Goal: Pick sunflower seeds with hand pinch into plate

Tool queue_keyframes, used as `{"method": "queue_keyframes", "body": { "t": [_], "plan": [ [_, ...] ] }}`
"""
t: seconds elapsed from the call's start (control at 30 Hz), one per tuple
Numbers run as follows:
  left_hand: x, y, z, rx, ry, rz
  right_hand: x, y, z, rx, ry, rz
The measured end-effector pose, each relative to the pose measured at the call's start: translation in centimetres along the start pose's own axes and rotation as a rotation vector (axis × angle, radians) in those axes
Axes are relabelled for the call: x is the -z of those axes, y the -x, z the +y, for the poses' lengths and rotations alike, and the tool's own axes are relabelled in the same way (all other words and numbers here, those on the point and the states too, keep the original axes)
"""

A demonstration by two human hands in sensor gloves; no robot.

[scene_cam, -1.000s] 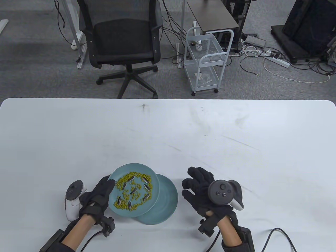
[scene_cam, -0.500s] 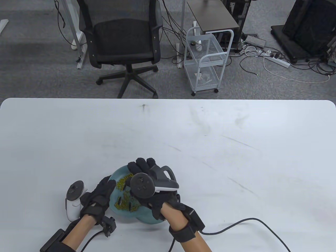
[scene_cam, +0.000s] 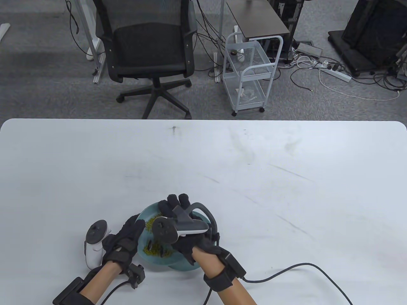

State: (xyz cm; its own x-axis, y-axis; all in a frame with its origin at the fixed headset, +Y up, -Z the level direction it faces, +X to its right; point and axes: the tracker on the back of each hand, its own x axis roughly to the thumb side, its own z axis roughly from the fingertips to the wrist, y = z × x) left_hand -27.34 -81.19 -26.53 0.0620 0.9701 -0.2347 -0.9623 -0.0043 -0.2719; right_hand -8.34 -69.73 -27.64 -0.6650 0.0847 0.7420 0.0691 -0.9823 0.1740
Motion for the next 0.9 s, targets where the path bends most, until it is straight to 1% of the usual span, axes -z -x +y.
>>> {"method": "queue_keyframes", "body": {
  "t": [0.5, 0.9],
  "plan": [
    [0.0, 0.4, -0.3, 0.032, -0.028, 0.013, 0.4, 0.0, 0.9, -0.056, 0.001, -0.002],
    [0.0, 0.3, -0.3, 0.057, -0.035, 0.007, 0.4, 1.1, 1.3, 0.035, 0.012, 0.006]
  ]
}}
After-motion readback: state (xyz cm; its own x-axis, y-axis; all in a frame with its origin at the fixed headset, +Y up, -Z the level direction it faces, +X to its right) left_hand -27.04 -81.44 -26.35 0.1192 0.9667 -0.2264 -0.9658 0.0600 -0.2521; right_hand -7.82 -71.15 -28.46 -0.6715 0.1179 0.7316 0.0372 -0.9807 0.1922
